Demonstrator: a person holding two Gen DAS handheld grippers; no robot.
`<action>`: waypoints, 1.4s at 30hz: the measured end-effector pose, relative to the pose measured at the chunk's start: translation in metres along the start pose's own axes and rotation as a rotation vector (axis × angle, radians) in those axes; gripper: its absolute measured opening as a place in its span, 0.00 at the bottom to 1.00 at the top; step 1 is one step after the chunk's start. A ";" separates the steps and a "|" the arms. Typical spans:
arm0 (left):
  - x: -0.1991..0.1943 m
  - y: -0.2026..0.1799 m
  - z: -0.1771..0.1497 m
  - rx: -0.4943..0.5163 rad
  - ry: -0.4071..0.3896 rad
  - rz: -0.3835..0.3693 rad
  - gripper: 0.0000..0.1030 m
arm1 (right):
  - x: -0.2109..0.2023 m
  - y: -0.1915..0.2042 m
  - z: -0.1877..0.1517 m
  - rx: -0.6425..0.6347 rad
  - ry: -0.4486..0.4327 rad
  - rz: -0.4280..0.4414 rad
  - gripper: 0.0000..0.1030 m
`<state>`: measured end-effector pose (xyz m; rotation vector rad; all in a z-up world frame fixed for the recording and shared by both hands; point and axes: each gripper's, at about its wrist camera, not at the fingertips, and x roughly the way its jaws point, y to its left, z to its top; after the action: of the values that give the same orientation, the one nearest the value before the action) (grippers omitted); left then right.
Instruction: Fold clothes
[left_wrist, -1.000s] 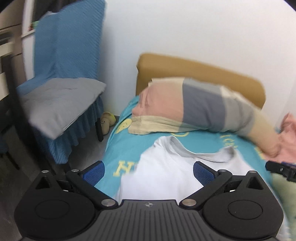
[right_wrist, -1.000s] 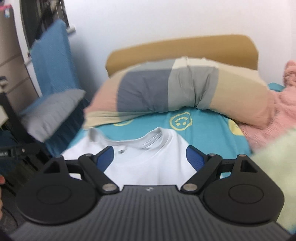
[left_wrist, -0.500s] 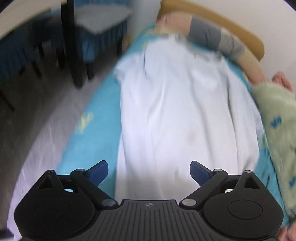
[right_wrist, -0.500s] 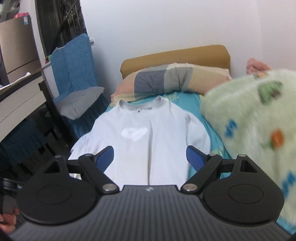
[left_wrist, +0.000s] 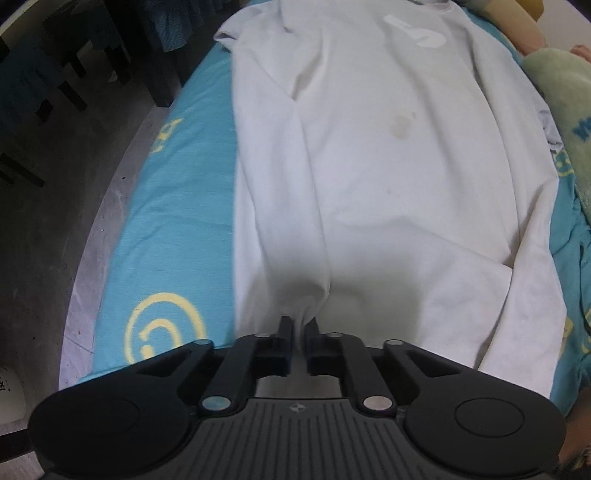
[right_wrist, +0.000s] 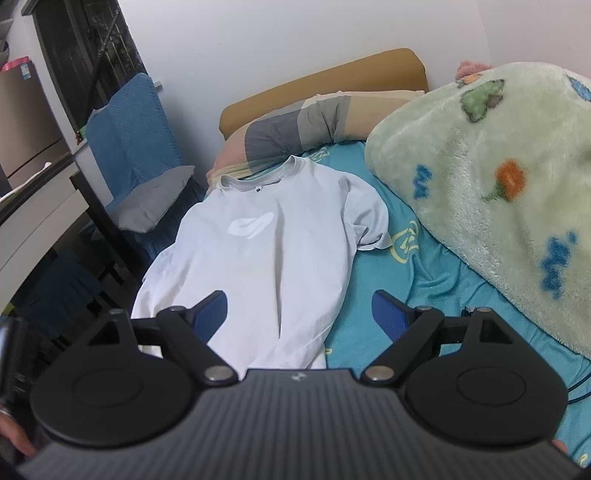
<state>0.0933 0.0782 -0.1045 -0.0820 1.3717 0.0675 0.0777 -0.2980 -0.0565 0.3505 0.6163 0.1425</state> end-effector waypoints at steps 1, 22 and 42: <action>-0.008 0.010 0.002 -0.008 0.006 0.013 0.05 | 0.002 -0.002 0.000 0.009 0.006 -0.001 0.84; -0.100 -0.030 0.031 -0.103 -0.308 0.030 0.79 | 0.017 0.005 -0.015 0.000 0.154 0.106 0.83; -0.043 -0.026 0.012 -0.233 -0.329 -0.216 0.79 | 0.052 0.102 -0.115 -0.476 0.587 0.031 0.58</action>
<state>0.0988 0.0533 -0.0597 -0.3974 1.0151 0.0563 0.0494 -0.1592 -0.1347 -0.1559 1.1269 0.4216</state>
